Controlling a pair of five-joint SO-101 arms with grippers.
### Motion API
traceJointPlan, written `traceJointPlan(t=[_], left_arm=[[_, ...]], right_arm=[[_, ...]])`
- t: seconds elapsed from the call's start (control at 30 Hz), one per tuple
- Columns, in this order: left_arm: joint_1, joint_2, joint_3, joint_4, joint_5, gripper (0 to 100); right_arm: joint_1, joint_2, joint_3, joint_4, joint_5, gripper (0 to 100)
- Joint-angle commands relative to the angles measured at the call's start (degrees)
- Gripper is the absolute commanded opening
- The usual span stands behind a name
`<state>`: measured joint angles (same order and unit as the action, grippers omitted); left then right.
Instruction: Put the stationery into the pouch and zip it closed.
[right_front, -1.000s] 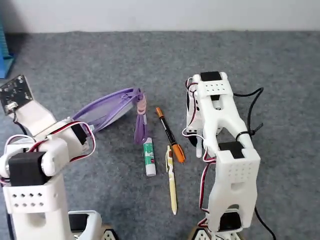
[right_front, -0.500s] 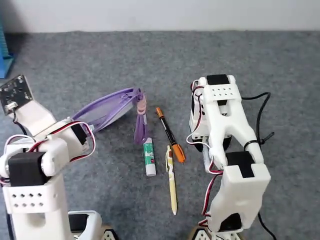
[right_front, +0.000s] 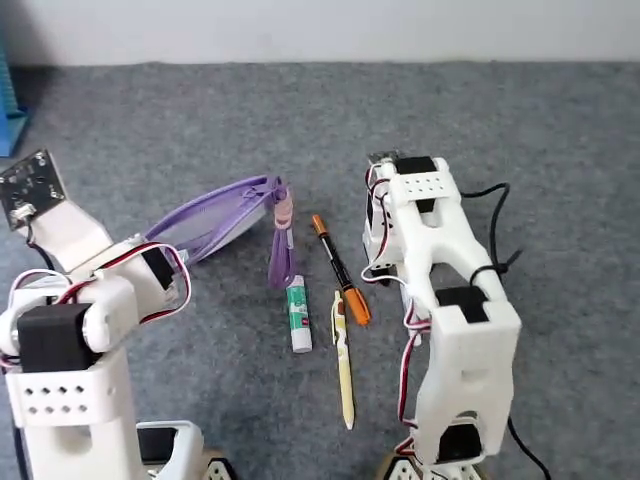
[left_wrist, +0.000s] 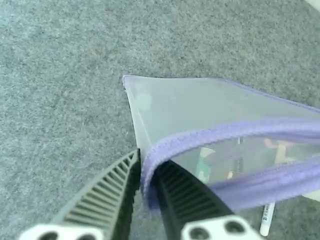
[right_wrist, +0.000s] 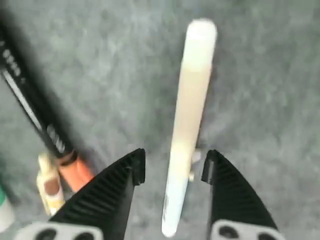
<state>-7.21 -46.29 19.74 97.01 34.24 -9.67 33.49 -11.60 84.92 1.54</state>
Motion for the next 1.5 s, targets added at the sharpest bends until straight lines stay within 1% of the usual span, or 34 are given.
traceJointPlan(t=[0.0,0.17,0.37,0.43,0.47,0.5,0.53,0.6,0.67,0.77,0.83,0.97,1.07,1.17,1.33,1.47], left_arm=[[-0.26,0.35,-1.71,0.44,-0.26,1],[-0.26,0.35,-1.71,0.44,-0.26,1],[-0.26,0.35,-1.71,0.44,-0.26,1],[-0.26,0.35,-1.71,0.44,-0.26,1],[-0.26,0.35,-1.71,0.44,-0.26,1],[-0.26,0.35,-1.71,0.44,-0.26,1],[-0.26,0.35,-1.71,0.44,-0.26,1],[-0.26,0.35,-1.71,0.44,-0.26,1],[-0.26,0.35,-1.71,0.44,-0.26,1],[-0.26,0.35,-1.71,0.44,-0.26,1],[-0.26,0.35,-1.71,0.44,-0.26,1],[-0.26,0.35,-1.71,0.44,-0.26,1],[-0.26,0.35,-1.71,0.18,-0.26,1],[-0.26,0.35,-1.71,0.18,-0.26,1],[0.0,0.35,-1.71,0.18,-0.26,1],[0.0,0.62,-1.71,0.09,-0.26,1]], right_arm=[[-0.13,2.42,-8.35,-0.4,0.35,15.4],[-0.13,6.64,-15.91,0.84,0.62,14.3],[-0.31,9.54,-17.85,1.01,0.62,13.9],[-0.31,9.54,-17.85,2.07,0.62,10.6],[-0.4,9.36,-17.85,2.59,0.62,7.0],[-0.48,9.19,-17.93,3.47,0.62,2.3],[-0.48,8.57,-17.93,4.97,0.62,0.0],[-0.48,6.9,-17.93,8.57,0.44,2.6],[-0.22,4.88,-17.93,11.03,0.26,0.6],[-0.04,0.57,-17.93,15.87,0.26,0.8],[-0.04,-2.95,-17.58,18.07,0.44,0.9],[0.4,-13.85,-14.24,17.98,0.53,0.9],[-0.13,-23.6,-8.79,17.89,1.05,0.8],[-0.31,-34.15,-1.67,17.89,3.96,0.8],[-1.01,-52.53,5.98,17.71,4.48,0.8],[-5.41,-64.13,6.33,16.22,4.04,0.8]])
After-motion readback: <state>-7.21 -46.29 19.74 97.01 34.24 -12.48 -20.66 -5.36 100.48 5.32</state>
